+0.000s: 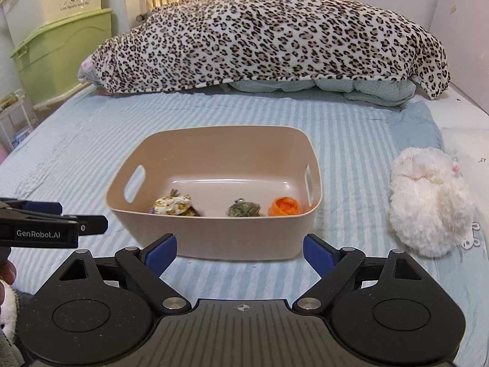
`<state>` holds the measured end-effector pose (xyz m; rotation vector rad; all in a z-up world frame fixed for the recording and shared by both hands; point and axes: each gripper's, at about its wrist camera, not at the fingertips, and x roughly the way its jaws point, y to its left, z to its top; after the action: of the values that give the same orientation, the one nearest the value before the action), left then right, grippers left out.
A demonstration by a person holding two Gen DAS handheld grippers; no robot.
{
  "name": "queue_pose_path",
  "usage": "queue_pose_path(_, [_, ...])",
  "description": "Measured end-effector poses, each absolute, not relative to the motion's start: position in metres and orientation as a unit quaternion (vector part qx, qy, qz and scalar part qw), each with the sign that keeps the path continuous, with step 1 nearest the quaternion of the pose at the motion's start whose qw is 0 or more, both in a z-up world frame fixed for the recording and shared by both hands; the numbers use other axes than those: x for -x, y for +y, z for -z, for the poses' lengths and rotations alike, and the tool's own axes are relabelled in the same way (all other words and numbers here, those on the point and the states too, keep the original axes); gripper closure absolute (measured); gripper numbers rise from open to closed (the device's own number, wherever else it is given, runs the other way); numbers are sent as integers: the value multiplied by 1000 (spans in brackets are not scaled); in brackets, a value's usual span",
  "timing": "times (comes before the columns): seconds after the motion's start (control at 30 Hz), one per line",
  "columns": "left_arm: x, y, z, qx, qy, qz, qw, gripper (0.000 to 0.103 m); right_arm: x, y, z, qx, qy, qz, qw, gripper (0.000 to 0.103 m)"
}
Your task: Organize objects
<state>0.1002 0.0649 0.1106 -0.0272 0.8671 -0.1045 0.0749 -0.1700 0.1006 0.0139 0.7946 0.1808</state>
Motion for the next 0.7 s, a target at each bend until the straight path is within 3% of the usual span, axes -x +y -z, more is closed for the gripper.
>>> queue_pose_path(0.7, [-27, 65, -118, -4, 411, 62, 910, 14, -8, -163, -100, -18, 368, -88, 926, 9])
